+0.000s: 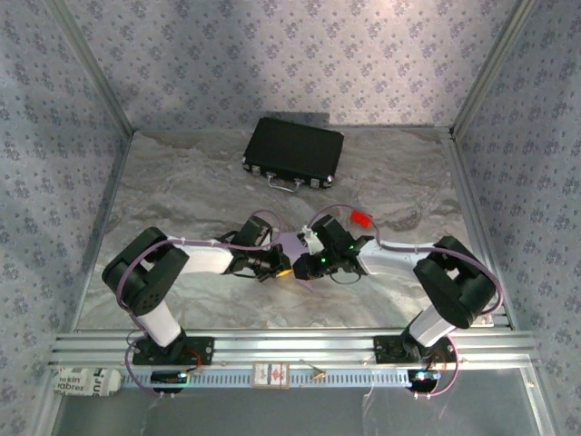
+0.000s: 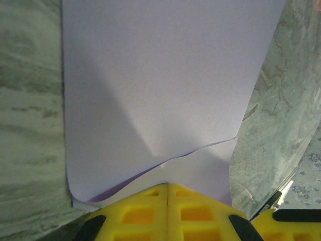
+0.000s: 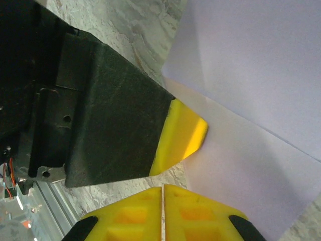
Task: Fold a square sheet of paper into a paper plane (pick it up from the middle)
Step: Third fold the triangle at the center of the table.
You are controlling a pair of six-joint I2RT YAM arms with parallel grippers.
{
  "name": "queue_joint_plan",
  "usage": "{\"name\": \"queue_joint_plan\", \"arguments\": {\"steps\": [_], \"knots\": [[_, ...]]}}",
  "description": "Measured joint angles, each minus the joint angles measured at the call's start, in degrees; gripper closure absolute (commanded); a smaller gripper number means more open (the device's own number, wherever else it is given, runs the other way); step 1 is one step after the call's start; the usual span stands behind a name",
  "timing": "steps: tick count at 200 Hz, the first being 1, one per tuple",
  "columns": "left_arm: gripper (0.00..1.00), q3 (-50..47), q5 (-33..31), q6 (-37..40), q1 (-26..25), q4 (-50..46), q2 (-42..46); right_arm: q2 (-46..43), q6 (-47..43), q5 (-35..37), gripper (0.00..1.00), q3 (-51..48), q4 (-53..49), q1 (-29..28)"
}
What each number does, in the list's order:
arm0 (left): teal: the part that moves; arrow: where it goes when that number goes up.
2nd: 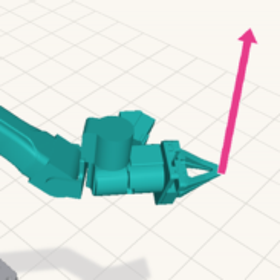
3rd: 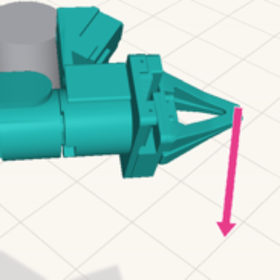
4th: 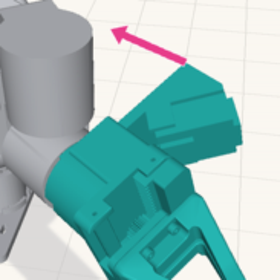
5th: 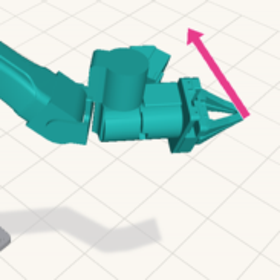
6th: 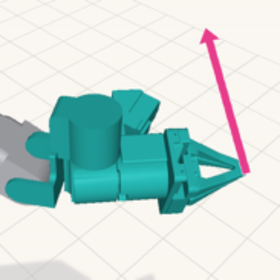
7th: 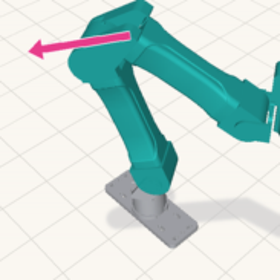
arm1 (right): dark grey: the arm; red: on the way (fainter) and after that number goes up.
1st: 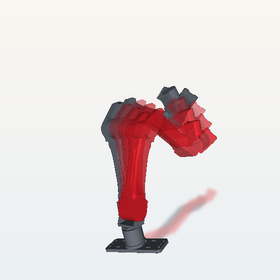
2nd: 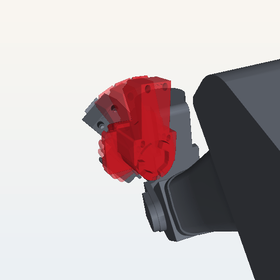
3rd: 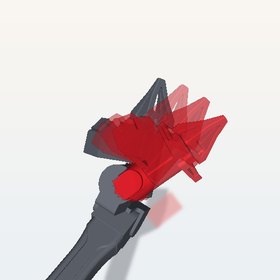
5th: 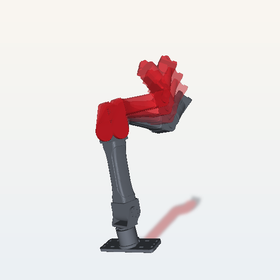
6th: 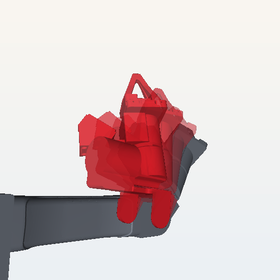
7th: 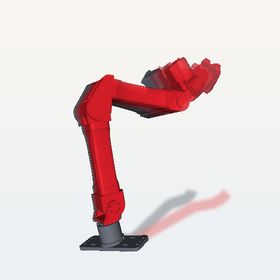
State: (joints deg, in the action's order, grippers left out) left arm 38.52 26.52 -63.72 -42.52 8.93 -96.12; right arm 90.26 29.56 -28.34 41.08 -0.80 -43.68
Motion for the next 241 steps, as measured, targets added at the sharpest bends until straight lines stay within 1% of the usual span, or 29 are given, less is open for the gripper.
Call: {"name": "queue_joint_plan", "arguments": {"steps": [46, 100, 241], "knots": [[1.0, 0.0, 0.0, 0.0, 0.0, 0.0, 0.0, 2.5, 0.0, 0.0, 0.9, 0.5, -1.7, -0.5], [1.0, -0.2, -0.1, 0.0, 0.0, 0.2, 0.1, 2.4, 0.0, 0.2, 0.9, -1.2, -2.0, -0.8], [1.0, -1.5, -0.2, 0.0, 0.1, 1.9, 0.5, -4.9, 2.3, 1.1, 0.89, -9.7, 0.6, -1.3]]}}
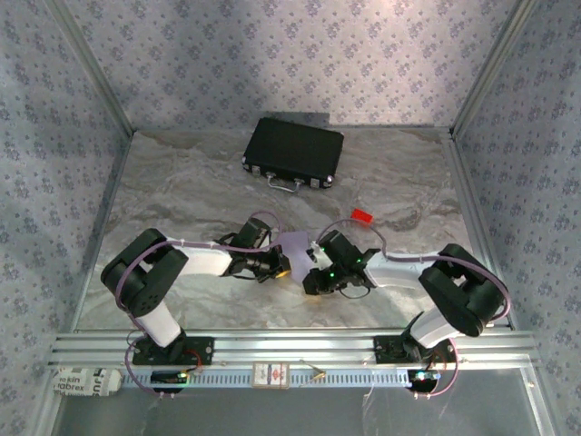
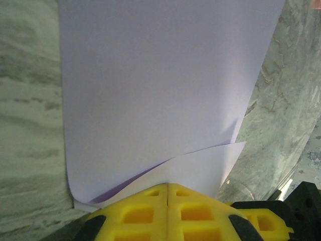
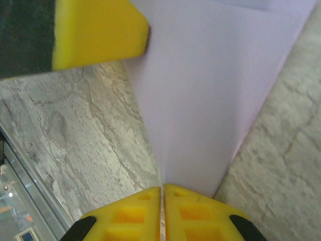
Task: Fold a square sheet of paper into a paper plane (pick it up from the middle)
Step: Third fold the triangle at the center of the table.
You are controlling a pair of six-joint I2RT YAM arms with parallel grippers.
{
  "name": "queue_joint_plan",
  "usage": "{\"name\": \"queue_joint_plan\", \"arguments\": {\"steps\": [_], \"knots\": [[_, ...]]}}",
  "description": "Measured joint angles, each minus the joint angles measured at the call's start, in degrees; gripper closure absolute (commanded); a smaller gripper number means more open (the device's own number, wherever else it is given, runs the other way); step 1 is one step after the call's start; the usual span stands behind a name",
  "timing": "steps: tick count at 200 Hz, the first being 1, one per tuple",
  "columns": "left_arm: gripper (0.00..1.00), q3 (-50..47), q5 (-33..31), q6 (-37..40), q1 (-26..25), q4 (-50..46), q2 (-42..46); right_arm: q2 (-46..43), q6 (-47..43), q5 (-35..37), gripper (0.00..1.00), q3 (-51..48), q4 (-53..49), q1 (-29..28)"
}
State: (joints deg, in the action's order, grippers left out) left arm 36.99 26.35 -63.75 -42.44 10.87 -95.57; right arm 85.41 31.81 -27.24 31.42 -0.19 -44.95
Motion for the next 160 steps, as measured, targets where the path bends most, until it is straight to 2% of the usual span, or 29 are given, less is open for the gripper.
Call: {"name": "queue_joint_plan", "arguments": {"steps": [53, 93, 130, 160], "knots": [[1.0, -0.5, 0.0, -0.4, 0.0, 0.8, 0.1, -2.9, 0.4, 0.0, 0.89, -2.8, 0.0, 0.0], [1.0, -0.6, 0.0, -0.4, 0.0, 0.9, 0.2, -6.0, 0.4, 0.8, 0.9, -2.6, -4.1, 0.0], [1.0, -0.6, 0.0, -0.4, 0.0, 0.9, 0.3, -7.0, 0.4, 1.0, 0.91, 1.4, -5.5, 0.2], [1.0, -0.6, -0.1, -0.3, 0.0, 0.9, 0.3, -4.0, 0.4, 1.1, 0.91, 5.2, -3.9, 0.3]]}}
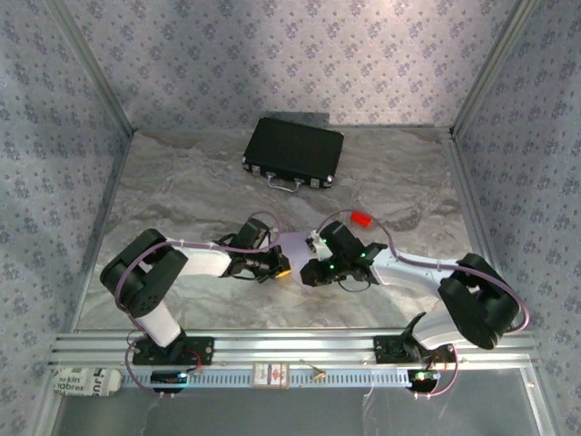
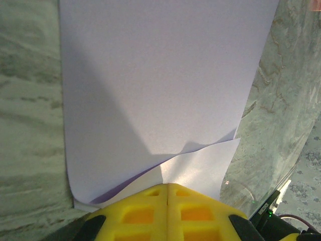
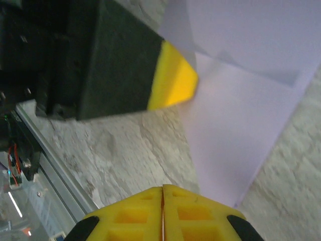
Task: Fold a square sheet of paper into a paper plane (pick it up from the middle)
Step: Third fold the triangle at the center of the table.
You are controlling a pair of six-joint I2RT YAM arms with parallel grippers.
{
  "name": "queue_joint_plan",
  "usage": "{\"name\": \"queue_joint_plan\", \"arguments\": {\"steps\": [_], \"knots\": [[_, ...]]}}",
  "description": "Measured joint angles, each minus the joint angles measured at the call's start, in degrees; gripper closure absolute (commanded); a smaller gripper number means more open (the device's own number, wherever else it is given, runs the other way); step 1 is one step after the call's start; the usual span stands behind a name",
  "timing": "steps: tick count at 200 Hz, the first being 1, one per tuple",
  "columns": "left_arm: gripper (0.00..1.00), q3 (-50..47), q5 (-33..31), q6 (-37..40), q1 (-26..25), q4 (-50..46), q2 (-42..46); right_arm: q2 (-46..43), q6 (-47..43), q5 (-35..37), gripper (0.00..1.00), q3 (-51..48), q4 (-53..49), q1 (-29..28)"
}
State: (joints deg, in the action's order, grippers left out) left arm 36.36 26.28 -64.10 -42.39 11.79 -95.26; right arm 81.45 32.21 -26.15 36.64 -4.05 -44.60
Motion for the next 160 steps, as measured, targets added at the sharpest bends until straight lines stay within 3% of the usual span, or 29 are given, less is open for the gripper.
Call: {"name": "queue_joint_plan", "arguments": {"steps": [52, 89, 160], "knots": [[0.98, -0.2, -0.3, 0.0, 0.0, -0.3, 0.7, 6.6, 1.7, 0.5, 0.95, -0.6, 1.2, 0.4], [0.9, 0.3, -0.2, 0.6, 0.0, -2.2, 2.6, 6.7, 3.9, 0.2, 0.97, -2.3, 3.3, 0.6], [0.88, 4.1, -1.5, 1.7, -2.2, -4.8, 3.3, 6.7, 6.9, 0.4, 0.97, -2.6, 4.7, 0.6]]}}
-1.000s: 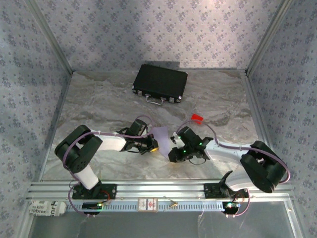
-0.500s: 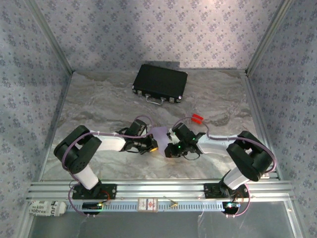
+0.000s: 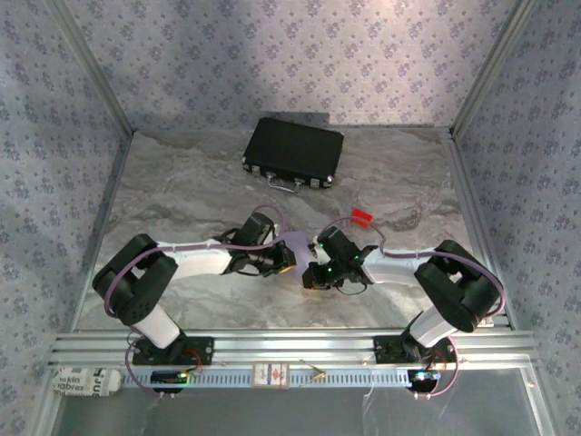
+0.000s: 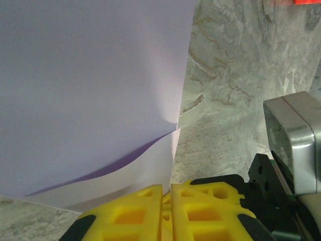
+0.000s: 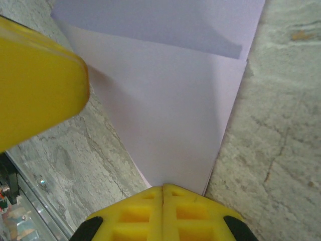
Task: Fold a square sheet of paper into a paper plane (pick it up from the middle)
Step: Third fold the triangle at the center of the table.
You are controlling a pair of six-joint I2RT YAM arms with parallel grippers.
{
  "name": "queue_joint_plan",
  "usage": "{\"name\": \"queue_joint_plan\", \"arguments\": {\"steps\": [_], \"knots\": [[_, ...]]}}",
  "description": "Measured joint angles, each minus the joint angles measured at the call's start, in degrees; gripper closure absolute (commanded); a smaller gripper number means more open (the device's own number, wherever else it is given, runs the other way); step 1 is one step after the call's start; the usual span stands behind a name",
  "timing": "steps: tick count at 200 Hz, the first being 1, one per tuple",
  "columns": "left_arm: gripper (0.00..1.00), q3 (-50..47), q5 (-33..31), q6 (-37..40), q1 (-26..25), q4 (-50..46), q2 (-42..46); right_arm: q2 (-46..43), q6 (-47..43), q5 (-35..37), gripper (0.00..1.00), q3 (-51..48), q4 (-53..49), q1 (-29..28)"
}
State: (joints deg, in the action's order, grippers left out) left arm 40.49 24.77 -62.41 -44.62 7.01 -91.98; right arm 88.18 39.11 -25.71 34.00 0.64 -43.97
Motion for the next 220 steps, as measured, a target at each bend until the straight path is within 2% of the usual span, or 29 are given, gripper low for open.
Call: {"name": "queue_joint_plan", "arguments": {"steps": [77, 150, 220], "knots": [[0.91, 0.1, -4.7, -0.4, -0.2, -0.7, -3.9, 0.0, 1.0, 0.2, 0.99, -0.1, 0.2, -0.1], [0.91, -3.3, 0.0, 1.8, 4.0, 4.7, -3.9, 0.8, 1.0, 1.1, 1.0, -0.1, 2.5, -0.3], [0.9, -3.9, 1.9, 4.5, 8.6, 4.7, -3.7, 1.2, 1.2, 1.5, 1.0, -0.1, 3.8, -0.4]]}}
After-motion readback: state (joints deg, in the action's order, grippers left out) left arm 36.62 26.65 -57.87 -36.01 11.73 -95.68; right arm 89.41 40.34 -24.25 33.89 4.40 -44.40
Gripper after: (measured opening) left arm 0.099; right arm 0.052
